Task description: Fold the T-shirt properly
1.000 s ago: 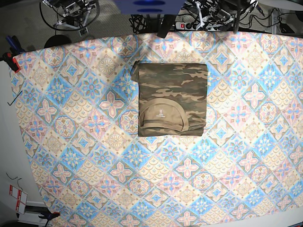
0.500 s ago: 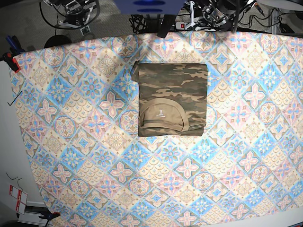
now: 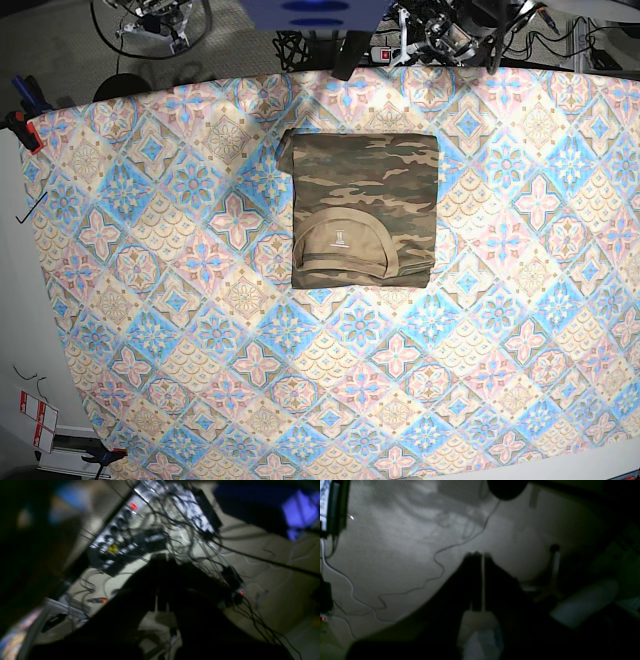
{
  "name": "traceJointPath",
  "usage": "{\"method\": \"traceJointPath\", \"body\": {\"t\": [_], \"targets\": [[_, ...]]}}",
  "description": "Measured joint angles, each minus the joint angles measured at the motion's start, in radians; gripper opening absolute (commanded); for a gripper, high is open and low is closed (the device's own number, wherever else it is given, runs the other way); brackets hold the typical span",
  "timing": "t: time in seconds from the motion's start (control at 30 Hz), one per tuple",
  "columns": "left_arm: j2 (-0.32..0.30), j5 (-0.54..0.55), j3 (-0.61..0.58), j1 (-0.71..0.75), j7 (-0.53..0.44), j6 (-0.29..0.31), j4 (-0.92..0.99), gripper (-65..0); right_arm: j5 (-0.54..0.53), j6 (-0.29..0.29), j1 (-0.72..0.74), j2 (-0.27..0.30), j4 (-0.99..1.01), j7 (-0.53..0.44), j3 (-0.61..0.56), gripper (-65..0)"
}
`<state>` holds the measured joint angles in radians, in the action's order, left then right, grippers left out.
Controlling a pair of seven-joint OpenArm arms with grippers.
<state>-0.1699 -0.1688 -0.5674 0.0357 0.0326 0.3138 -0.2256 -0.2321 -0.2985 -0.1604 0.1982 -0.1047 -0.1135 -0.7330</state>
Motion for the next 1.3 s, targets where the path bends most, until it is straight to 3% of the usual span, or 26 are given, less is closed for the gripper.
{"method": "traceJointPath", "body": {"t": [1.3], "targets": [[0.012,0.0,-0.001,-0.016,0.0,0.0,0.0,-65.0,0.0,-0.001,0.031,0.006,0.0,0.002,0.0,-63.6]]}}
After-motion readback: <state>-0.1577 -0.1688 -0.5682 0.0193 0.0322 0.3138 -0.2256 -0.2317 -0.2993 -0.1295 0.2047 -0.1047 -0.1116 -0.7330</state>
